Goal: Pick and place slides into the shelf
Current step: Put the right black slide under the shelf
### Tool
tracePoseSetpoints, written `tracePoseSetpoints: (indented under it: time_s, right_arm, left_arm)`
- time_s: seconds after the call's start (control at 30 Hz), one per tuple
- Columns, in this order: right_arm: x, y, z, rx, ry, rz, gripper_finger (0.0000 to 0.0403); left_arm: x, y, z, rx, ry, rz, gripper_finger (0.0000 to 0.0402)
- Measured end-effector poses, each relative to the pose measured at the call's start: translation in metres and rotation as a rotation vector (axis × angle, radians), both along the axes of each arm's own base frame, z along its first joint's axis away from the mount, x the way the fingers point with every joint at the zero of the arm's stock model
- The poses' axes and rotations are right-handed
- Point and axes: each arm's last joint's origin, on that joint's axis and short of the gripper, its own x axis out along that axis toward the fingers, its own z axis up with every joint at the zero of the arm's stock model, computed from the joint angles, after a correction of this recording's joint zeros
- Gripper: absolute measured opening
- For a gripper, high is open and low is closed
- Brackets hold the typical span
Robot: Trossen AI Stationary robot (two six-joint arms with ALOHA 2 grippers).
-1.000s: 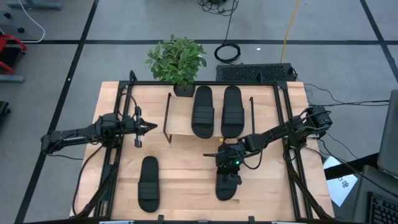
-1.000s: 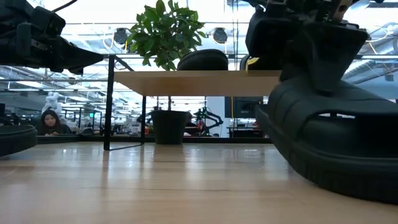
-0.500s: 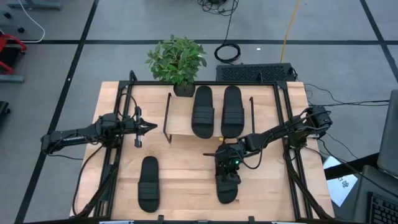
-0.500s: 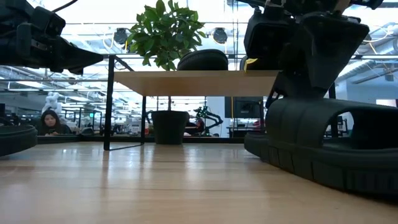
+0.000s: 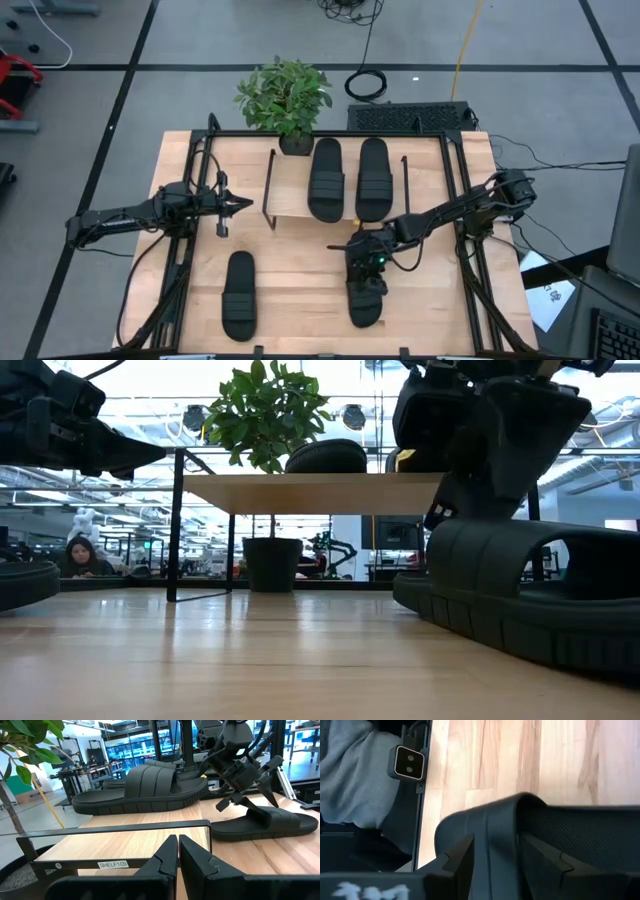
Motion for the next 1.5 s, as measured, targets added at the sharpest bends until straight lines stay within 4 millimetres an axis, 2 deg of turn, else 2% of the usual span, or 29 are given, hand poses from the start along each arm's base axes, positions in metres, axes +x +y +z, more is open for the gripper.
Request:
tracePoseSetpoints:
  time_s: [0.23, 0.47, 0.57, 0.7, 0.83, 0.97, 1.17, 1.33, 1.5]
  right_arm:
    - [-0.007, 0.001, 0.025, -0.025, -0.097, -0.022, 0.0146]
    - [-0.024, 0.021, 0.061, -0.082, -0.271, -0.023, 0.0146]
    - [-0.032, 0.04, 0.081, -0.145, -0.363, -0.034, 0.0146]
    - [-0.044, 0.076, 0.11, -0.28, -0.475, -0.019, 0.0141]
    - [-0.057, 0.106, 0.123, -0.442, -0.51, -0.067, 0.0133]
    - [-0.063, 0.131, 0.123, -0.567, -0.529, -0.115, 0.013]
    - [-0.063, 0.157, 0.088, -0.7, -0.485, -0.201, 0.0129]
    - [-0.054, 0.16, 0.065, -0.86, -0.498, -0.273, 0.0129]
    - [-0.054, 0.147, 0.05, -1.107, -0.497, -0.391, 0.0126]
  left_arm:
    - [0.0, 0.0, 0.0, 0.0, 0.0, 0.0, 0.0024]
    - [0.0, 0.0, 0.0, 0.0, 0.0, 0.0, 0.0024]
    - [0.0, 0.0, 0.0, 0.0, 0.001, 0.0, 0.0024]
    - [0.0, 0.0, 0.0, 0.0, 0.002, 0.0, 0.0024]
    - [0.0, 0.0, -0.001, 0.009, 0.009, 0.0, 0.0024]
    - [0.0, 0.0, -0.001, 0.005, 0.009, 0.001, 0.0024]
    - [0.0, 0.0, -0.002, -0.001, 0.017, 0.001, 0.0024]
    - [0.0, 0.0, -0.002, -0.003, 0.024, 0.001, 0.0024]
    - [0.0, 0.0, -0.002, -0.002, 0.024, 0.001, 0.0024]
